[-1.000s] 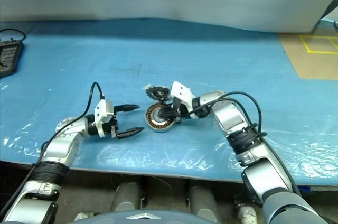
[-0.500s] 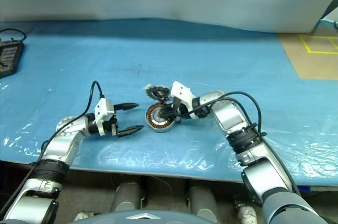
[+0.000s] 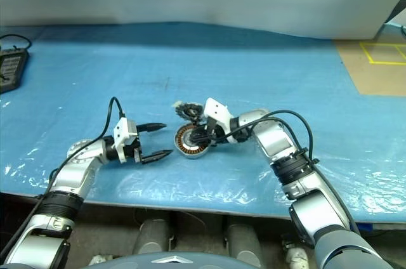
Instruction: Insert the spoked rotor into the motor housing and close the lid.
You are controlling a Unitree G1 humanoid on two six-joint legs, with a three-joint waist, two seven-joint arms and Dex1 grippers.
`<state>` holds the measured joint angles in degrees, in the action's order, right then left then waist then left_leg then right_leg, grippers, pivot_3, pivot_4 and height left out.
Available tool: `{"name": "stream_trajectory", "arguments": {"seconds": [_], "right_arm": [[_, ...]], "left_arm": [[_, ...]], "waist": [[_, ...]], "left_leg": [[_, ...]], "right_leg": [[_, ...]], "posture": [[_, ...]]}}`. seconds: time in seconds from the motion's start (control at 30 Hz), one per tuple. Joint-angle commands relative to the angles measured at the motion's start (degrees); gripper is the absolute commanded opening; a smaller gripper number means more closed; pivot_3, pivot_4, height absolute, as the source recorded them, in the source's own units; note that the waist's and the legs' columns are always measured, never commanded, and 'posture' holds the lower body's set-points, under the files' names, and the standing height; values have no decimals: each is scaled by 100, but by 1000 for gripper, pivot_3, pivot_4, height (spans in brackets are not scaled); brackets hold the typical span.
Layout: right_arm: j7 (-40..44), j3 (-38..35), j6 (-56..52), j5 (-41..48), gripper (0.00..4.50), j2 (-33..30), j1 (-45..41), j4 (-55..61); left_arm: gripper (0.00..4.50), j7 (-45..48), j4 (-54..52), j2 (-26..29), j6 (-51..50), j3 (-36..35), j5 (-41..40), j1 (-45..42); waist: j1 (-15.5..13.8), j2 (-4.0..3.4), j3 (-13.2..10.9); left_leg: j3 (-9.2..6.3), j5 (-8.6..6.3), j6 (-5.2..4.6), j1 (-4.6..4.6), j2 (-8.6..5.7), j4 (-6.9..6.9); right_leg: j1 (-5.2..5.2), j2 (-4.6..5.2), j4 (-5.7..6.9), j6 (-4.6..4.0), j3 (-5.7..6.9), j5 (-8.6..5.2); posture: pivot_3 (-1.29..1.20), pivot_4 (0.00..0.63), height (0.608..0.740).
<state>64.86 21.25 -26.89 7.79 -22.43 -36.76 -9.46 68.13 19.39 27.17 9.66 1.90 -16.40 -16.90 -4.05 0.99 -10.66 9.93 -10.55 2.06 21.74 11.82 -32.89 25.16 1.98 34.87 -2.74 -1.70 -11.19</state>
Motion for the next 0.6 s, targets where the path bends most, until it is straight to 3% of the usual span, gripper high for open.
{"name": "stream_trajectory", "arguments": {"seconds": [0.03, 0.2, 0.37, 0.5, 0.6], "right_arm": [[-60, -29, 114, 21, 2907, 62, -65, 209], [-20, -111, 73, 141, 4488, 58, -51, 324], [-4, -175, 46, 218, 4488, 89, -49, 357], [65, -177, -26, 336, 3603, 48, -10, 467], [25, -171, -14, 342, 2443, 48, -7, 458]], "left_arm": [[4500, -12, -45, 33, 127, -35, -4, -70], [4500, -25, -11, 34, 145, -28, 10, -83], [4500, -24, 25, 22, 160, -19, 15, -102], [4500, -23, 40, 12, 163, -13, 19, -107], [4500, -30, 57, 3, 169, -10, 28, -119]], "waist": [[1, 0, 0], [-1, 0, 0], [-2, 0, 0], [-1, 0, 0], [-1, 0, 0]], "left_leg": [[0, 0, 0, 0, 0, -1], [0, 0, 0, 0, 0, -3], [0, 0, 0, 0, 0, -5], [0, 0, 0, 0, 0, -5], [0, 0, 0, 0, 0, -5]], "right_leg": [[0, 0, 0, 0, 0, 0], [-1, 1, 1, 0, 0, 0], [-2, 1, 3, 0, 0, 0], [-1, 1, 3, 0, 0, 0], [-2, 1, 3, 0, 0, 0]], "posture": [[0, 150, 740], [0, 150, 740], [0, 150, 740], [0, 150, 740], [0, 150, 740]]}}
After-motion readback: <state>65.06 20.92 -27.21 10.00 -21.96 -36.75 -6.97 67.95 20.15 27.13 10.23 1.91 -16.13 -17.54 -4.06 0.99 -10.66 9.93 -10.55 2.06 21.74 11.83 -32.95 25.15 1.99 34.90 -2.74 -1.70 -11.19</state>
